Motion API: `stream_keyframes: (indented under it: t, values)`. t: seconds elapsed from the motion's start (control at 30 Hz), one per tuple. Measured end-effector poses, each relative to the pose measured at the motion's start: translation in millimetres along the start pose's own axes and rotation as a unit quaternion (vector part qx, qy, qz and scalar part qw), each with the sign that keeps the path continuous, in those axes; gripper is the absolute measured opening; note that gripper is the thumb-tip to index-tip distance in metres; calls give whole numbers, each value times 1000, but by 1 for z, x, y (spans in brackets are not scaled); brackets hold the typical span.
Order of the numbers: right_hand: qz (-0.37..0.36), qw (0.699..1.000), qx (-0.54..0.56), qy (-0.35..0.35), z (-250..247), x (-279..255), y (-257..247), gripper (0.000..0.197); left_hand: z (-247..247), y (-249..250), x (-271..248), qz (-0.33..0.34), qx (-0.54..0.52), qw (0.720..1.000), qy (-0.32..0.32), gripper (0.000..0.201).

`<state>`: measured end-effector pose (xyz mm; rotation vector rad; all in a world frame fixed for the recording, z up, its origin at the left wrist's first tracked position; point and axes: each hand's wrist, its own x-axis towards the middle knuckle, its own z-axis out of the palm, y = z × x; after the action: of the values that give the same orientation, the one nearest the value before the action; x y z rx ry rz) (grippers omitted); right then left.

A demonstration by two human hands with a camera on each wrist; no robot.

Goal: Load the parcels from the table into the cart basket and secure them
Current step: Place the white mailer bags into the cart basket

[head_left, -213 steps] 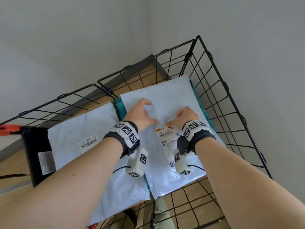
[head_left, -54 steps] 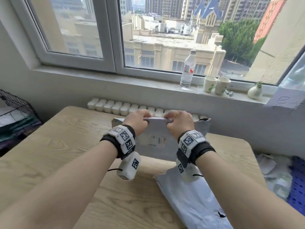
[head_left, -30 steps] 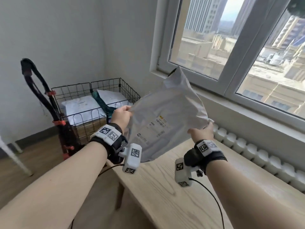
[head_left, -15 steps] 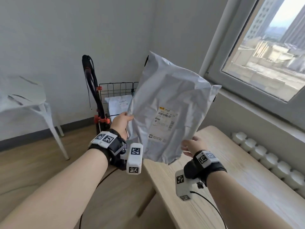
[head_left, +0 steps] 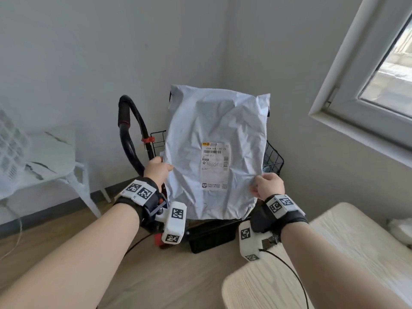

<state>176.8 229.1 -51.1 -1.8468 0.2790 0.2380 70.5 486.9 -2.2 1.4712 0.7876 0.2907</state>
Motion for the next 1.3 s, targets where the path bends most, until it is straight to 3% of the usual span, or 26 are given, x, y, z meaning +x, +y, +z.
stream_keyframes:
  t: [0.37, 0.47, 0.57, 0.7, 0.87, 0.97, 1.1, 1.3]
  values:
    - [-3, 999, 46, 3, 81, 101, -68, 7, 21, 16, 150, -42, 31, 998, 24, 27]
    - [-4, 999, 41, 18, 105, 119, -91, 29, 24, 26, 203, -39, 42, 998, 32, 42]
    - [-3, 999, 43, 21, 130, 143, -114, 37, 24, 39, 256, -33, 28, 999, 30, 47]
    - [14, 998, 49, 35, 172, 177, -126, 34, 23, 51, 307, -39, 44, 998, 33, 35]
    - [55, 998, 26, 13, 203, 207, -118, 26, 26, 34, 356, -111, 89, 989, 33, 36]
    - [103, 995, 9, -9, 218, 233, -108, 29, 29, 12, 381, -185, 191, 964, 8, 56]
    - [172, 984, -27, -47, 235, 261, -89, 29, 38, -12, 397, -217, 232, 948, -15, 45]
    - [245, 963, -66, -90, 259, 300, -48, 30, 40, -52, 437, -268, 466, 836, -107, 27]
